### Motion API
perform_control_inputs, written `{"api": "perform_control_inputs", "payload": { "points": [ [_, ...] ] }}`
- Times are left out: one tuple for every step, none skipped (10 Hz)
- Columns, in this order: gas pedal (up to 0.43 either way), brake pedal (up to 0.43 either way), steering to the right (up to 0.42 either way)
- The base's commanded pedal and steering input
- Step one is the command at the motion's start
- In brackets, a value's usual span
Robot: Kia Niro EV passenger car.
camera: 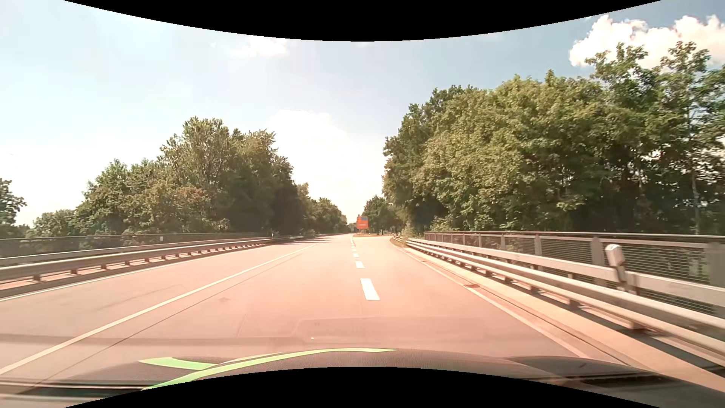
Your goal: Follow the waypoints while adhering to traffic rules and regulations
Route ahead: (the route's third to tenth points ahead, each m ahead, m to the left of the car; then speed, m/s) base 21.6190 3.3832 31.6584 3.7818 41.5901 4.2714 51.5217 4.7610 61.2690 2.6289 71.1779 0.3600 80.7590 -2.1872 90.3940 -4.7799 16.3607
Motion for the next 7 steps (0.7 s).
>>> {"api": "perform_control_inputs", "payload": {
  "points": [
    [0.0, 0.098, 0.0],
    [0.0, 0.098, 0.0],
    [0.0, 0.098, 0.0],
    [0.0, 0.098, 0.002],
    [0.0, 0.098, 0.003],
    [0.0, 0.104, 0.003],
    [0.0, 0.104, 0.004]
  ]
}}
